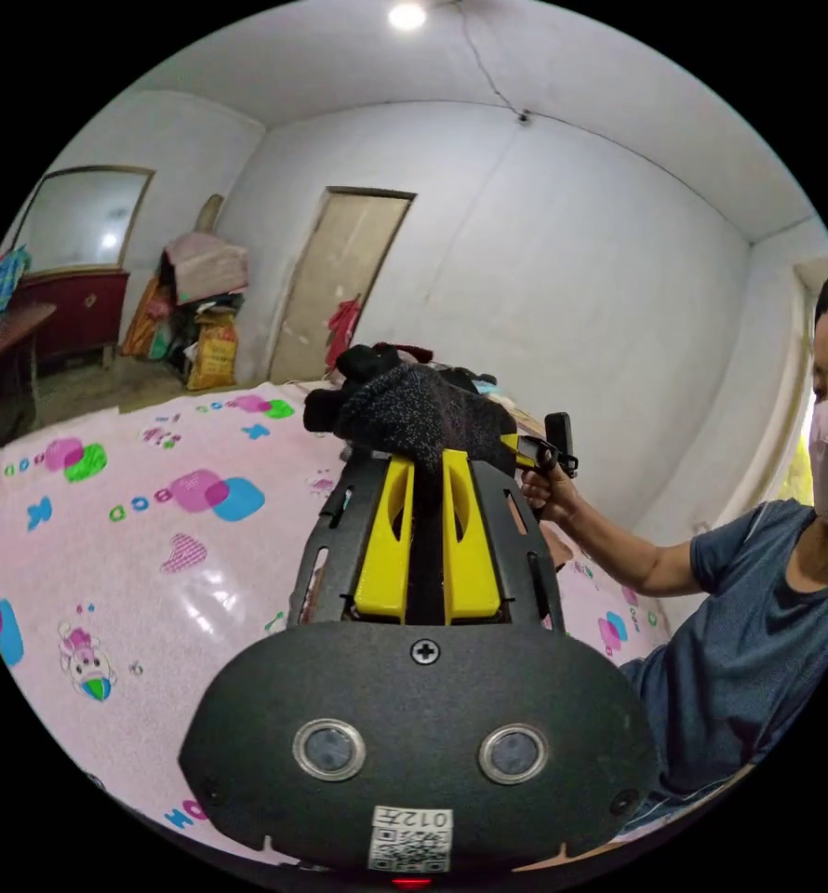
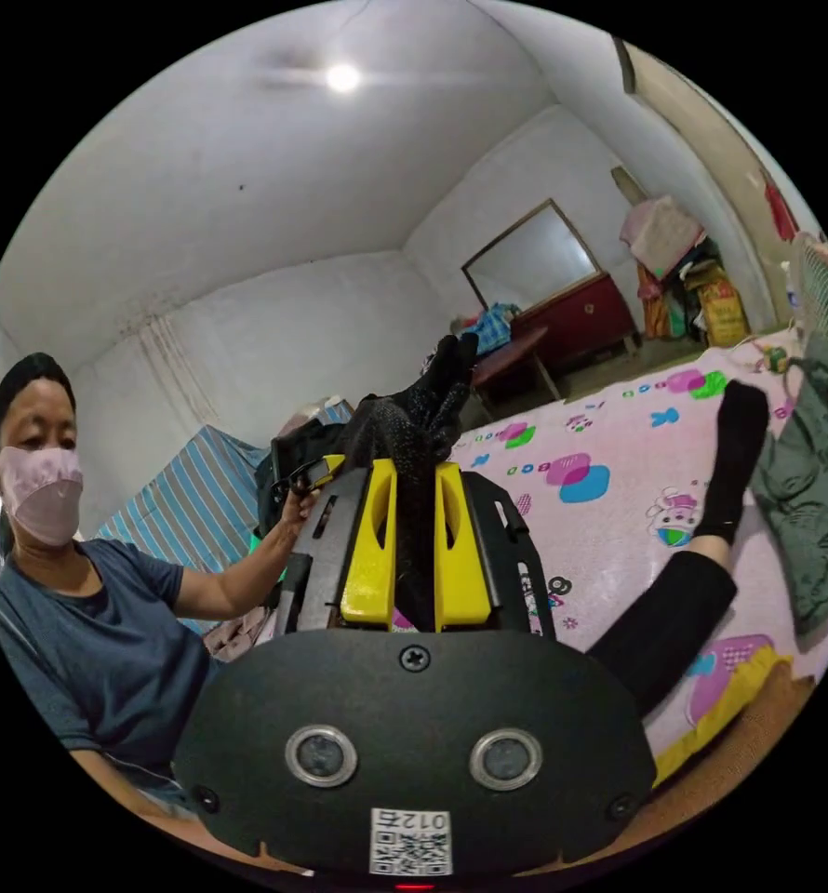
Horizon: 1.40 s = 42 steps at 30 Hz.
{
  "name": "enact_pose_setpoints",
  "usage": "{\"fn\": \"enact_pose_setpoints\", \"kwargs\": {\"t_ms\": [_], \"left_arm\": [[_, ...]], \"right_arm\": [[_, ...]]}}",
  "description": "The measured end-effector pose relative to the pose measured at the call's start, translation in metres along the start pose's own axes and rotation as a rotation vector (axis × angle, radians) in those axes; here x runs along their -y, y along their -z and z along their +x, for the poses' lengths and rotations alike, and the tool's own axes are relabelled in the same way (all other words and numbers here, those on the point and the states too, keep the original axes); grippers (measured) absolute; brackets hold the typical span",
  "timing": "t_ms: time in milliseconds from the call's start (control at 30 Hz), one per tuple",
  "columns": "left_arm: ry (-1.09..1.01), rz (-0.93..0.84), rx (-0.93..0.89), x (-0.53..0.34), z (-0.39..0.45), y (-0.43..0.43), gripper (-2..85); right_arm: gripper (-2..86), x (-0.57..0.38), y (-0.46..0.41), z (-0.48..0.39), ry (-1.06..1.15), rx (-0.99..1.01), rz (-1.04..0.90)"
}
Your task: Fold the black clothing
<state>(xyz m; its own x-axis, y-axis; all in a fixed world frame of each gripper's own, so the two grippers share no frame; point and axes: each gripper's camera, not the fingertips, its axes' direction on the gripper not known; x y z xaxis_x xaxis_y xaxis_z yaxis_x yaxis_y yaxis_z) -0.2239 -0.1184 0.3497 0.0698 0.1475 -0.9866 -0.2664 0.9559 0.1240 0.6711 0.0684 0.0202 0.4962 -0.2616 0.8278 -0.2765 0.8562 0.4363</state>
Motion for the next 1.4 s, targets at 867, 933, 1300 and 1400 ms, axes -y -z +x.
{"fn": "enact_pose_setpoints", "kwargs": {"t_ms": [867, 933, 1300, 1400], "left_arm": [[0.176, -0.588, -0.298, -0.088, 0.059, -0.560, 7.3], [0.174, -0.598, -0.306, -0.092, 0.046, -0.573, 7.3], [0.180, -0.679, -0.336, -0.120, -0.006, -0.647, 6.8], [0.241, -0.690, -0.286, -0.134, -0.026, -0.652, 6.2]], "right_arm": [[6.5, -0.136, 0.310, 0.050, -0.475, -0.577, 0.116], [6.5, -0.139, 0.311, 0.056, -0.469, -0.583, 0.143], [6.7, -0.144, 0.341, 0.071, -0.536, -0.629, 0.155], [7.4, -0.156, 0.337, 0.098, -0.630, -0.620, 0.190]]}}
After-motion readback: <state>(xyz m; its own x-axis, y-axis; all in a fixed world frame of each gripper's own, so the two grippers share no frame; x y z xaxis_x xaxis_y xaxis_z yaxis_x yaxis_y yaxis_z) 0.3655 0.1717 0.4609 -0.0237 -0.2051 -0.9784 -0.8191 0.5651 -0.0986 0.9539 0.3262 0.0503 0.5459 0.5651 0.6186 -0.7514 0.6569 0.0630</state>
